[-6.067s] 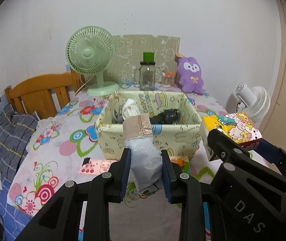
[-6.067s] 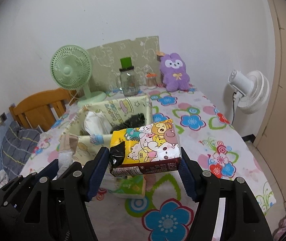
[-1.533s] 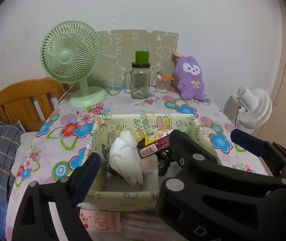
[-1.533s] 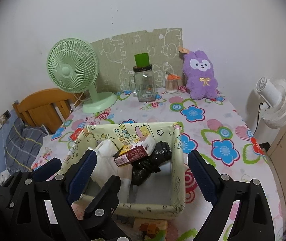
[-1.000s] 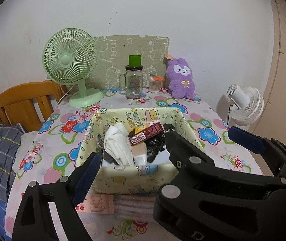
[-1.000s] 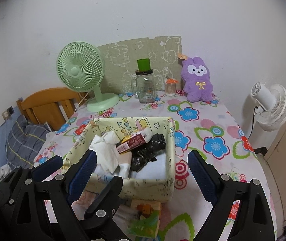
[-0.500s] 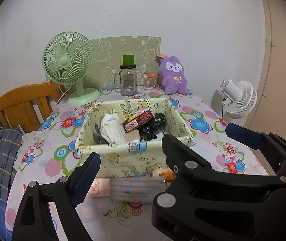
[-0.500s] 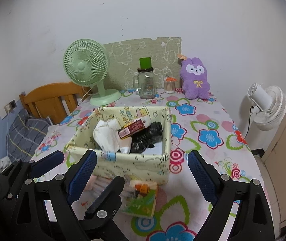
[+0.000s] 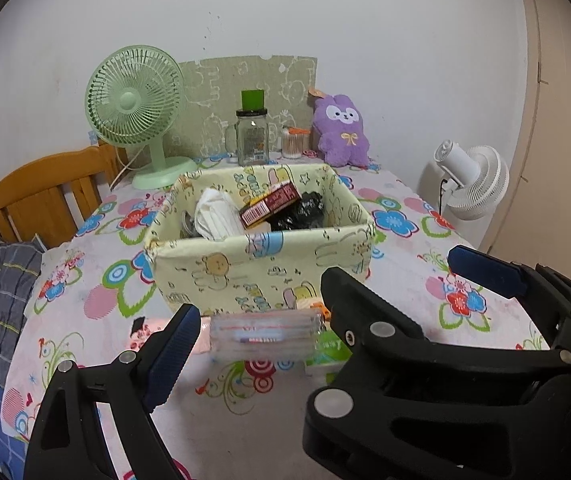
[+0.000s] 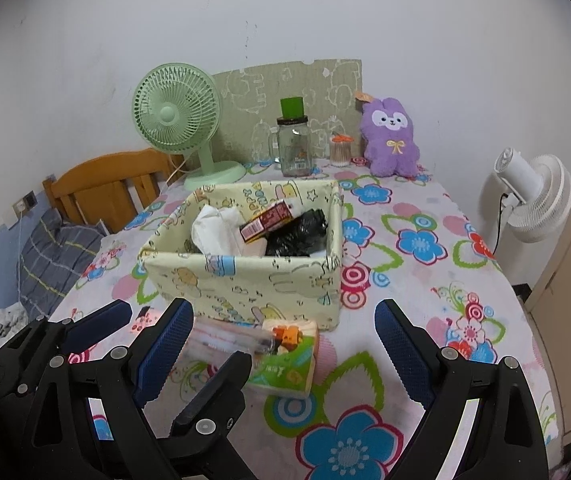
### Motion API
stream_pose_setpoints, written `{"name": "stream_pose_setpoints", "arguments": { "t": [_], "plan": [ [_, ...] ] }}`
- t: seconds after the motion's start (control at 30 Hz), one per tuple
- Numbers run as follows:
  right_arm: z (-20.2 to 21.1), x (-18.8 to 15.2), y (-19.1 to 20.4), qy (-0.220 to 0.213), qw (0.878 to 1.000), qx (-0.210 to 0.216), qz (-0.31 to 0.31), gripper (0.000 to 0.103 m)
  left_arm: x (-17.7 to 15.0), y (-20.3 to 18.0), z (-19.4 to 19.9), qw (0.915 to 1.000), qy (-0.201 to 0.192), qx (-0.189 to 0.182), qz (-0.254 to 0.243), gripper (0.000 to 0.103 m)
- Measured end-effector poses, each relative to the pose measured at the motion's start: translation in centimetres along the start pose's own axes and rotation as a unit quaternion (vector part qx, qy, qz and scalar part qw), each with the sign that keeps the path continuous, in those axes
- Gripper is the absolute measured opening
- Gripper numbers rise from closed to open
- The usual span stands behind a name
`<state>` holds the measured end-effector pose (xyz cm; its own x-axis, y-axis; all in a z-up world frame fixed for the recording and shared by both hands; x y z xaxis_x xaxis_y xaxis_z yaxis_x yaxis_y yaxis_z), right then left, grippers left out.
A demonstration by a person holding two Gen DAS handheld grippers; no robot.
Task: Organize soft objects
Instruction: 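Withdraw both tools up and back out of the basket, then reach both tools toward the clear plastic tube pack and green tissue pack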
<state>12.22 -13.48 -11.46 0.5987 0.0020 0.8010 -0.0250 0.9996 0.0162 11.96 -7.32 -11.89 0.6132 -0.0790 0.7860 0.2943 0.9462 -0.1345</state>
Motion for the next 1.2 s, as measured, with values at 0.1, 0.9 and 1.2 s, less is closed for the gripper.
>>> {"name": "stream_pose_setpoints", "arguments": {
  "t": [0.1,0.9,1.2],
  "plan": [
    [-0.5,-0.9,-0.3,0.009,1.0,-0.004,-0.002,0.094,-0.8,-0.2,-0.6,1.0,0.008,-0.004,0.003,0.092],
    [-5.8,-2.0,-4.6,0.051,0.998,-0.028,-0.036,0.094,-1.0,-0.6,-7.1,0.9985,0.051,0.001,0.02,0.092],
    [-7.7,-1.9,-4.9,0.064,0.997,-0.034,-0.04,0.094,-0.8,-0.2,-8.6,0.9983,0.057,0.003,0.015,0.082]
  ]
}}
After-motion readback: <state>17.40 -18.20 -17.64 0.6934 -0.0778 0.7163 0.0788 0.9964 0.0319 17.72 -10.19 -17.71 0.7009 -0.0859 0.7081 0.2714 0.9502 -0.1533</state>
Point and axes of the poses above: each gripper's, at about its wrist camera, not at the fingertips, and z roughly against the way its jaws point, y to its left, x to its top, the point moved 8 cm from there along -z, roughly the way its jaws point, and after that the axes turned 10 degrees about -x, right-handed, at the moved point
